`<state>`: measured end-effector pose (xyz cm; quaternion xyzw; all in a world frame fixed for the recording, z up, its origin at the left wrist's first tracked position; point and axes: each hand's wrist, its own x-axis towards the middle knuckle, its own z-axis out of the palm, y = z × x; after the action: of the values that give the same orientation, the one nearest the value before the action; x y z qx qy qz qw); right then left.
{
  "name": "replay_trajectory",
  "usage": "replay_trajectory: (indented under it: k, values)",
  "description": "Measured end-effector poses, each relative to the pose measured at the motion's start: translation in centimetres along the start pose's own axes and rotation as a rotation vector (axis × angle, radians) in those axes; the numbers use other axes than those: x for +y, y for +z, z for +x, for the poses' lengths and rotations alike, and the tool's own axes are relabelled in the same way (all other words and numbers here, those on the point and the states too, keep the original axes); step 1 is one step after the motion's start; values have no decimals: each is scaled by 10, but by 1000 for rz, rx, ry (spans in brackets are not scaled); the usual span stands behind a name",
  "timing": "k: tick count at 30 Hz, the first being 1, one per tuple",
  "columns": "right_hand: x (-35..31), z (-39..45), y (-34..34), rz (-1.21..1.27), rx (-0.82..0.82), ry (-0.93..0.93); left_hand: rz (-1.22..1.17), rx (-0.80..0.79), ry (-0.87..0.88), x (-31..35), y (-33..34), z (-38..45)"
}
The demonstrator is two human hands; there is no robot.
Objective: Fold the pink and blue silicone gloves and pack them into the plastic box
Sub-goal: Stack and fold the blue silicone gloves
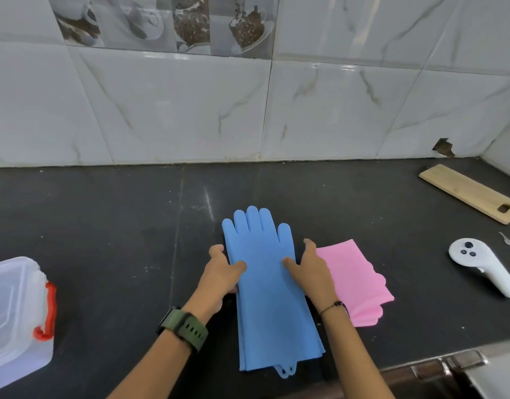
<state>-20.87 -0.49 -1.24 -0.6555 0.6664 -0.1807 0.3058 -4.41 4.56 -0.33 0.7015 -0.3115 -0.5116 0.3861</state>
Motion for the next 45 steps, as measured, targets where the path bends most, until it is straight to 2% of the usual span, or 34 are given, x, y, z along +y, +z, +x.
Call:
replay_trajectory:
  k: [6, 10, 14, 19, 25, 26, 28, 31, 33, 35, 37, 40, 45]
  values:
    - [16, -35, -6, 83, -94, 15, 222, 1, 117, -35, 16, -46]
    - [24, -53, -9, 82, -161, 0, 260, 55, 150, -44, 19, -57]
    - [26, -59, -10, 105, -123, -16, 286, 133, 163, -46, 18, -60]
    - [29, -66, -4, -132, -52, -107, 409, 155, 158, -51, 19, -60]
    - [33, -63, -3, -355, -34, -104, 777, 244, 267, -57, 25, -58]
    - [34, -64, -4, -397, -40, -111, 891, 291, 311, -57, 26, -60]
    - [36, -63, -7, -441, -43, -190, 1082, 318, 553, -58, 26, -60]
    - [45, -59, -12, -521, -76, -476, 1312, 204, 1055, -52, 11, -48]
    - [49, -54, -17, -621, -123, -671, 1456, 39, 1183, -41, -1, -39]
    - [50, -47, -24, -691, -197, -826, 1518, -169, 1160, -35, -8, -32]
    - [52, -41, -31, -815, -319, -926, 1554, -300, 1094, -35, -13, -26]
    - [57, -33, -38, -959, -435, -974, 1551, -378, 1086, -40, -23, -18]
    - [60, -28, -46, -1056, -400, -1104, 1773, -476, 1056, -45, -35, -8]
